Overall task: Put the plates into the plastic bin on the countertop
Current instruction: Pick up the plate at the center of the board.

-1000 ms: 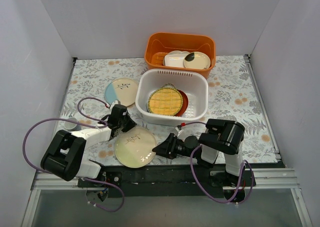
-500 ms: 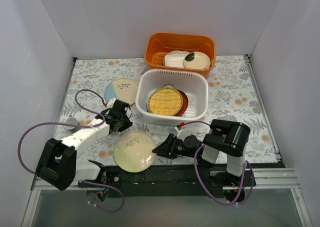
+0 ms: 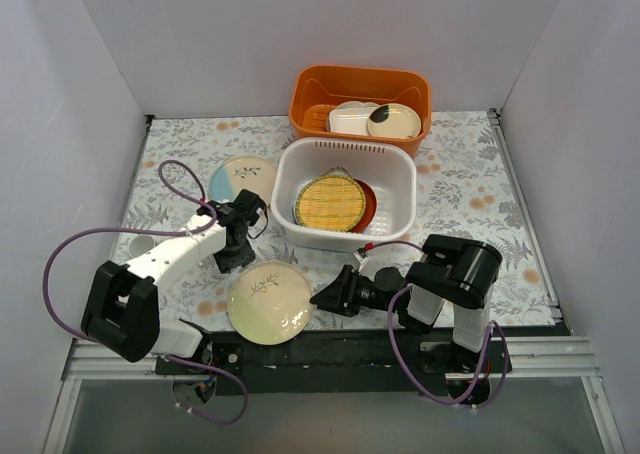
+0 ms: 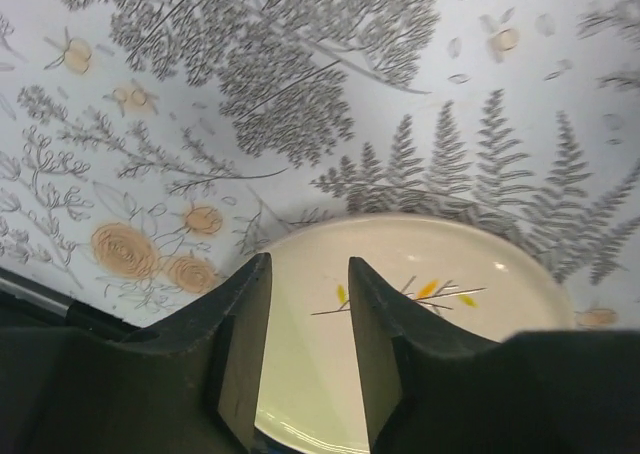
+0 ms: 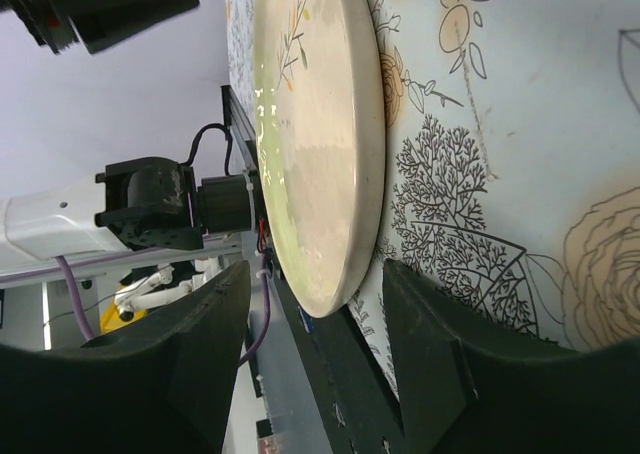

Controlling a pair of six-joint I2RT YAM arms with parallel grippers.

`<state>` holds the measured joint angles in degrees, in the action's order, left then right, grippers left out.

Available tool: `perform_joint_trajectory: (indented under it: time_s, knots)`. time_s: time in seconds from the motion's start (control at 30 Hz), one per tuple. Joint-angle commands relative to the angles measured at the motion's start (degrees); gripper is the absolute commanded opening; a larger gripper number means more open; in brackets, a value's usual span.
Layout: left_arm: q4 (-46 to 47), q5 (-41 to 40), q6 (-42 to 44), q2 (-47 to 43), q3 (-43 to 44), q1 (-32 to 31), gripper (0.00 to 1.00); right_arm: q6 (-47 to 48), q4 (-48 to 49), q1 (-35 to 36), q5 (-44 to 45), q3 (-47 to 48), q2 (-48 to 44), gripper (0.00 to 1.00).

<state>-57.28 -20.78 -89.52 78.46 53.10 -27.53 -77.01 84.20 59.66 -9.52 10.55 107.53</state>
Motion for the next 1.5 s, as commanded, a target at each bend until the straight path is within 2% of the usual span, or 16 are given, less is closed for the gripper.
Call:
perform_joint_trajectory:
  time_s: [0.0, 0.07, 0.23, 0.33, 0.4, 0.53, 0.77, 1.03, 1.17, 1.3, 1.47]
  knots:
    - [-6.4, -0.3, -3.4, -0.3, -4.1, -0.4, 0.39, 3.4, 3.8, -2.1, -2.0, -2.1, 3.5, 0.64]
    - [-6.1, -0.1, -5.7, -0.2, -6.3, -1.3, 0.4, 3.6, 3.8, -3.0, -2.8, -2.0, 3.7, 0.64]
    - [-13.1, -4.8, -14.4, 0.1, -5.3, -4.5, 0.48, 5.1, 2.5, -4.3, -6.0, -1.0, 4.0, 0.64]
    - [-17.9, -6.8, -18.2, 4.6, -4.1, -4.8, 0.54, 6.1, 1.1, -5.1, -7.8, 0.2, 4.1, 0.64]
    - [-17.5, -7.2, -19.2, 7.0, -4.1, -4.8, 0.55, 6.4, 0.9, -5.5, -9.1, 0.9, 4.5, 0.64]
    - [-12.4, -5.9, -17.4, 7.3, -5.6, -4.8, 0.57, 6.8, 1.8, -6.5, -10.3, 0.4, 5.2, 0.64]
    - [3.2, 0.9, -11.8, 8.8, -10.1, -4.8, 0.56, 6.1, 4.7, -7.9, -11.3, -0.3, 7.3, 0.64]
    - [13.8, 5.3, -12.2, 5.6, -17.9, -5.2, 0.55, 6.5, 4.5, -8.5, -11.0, -0.8, 7.3, 0.64]
    - [24.2, 9.8, -12.2, 1.6, -23.6, -5.8, 0.55, 6.8, 4.1, -8.7, -10.7, -0.5, 7.1, 0.64]
    - [28.2, 10.7, -13.0, -5.7, -28.1, -6.1, 0.55, 7.3, 2.7, -8.8, -10.2, 0.0, 6.7, 0.63]
    - [27.3, 10.8, -11.4, -4.7, -27.3, -6.1, 0.55, 8.6, -1.7, -8.8, -9.6, 1.8, 5.4, 0.63]
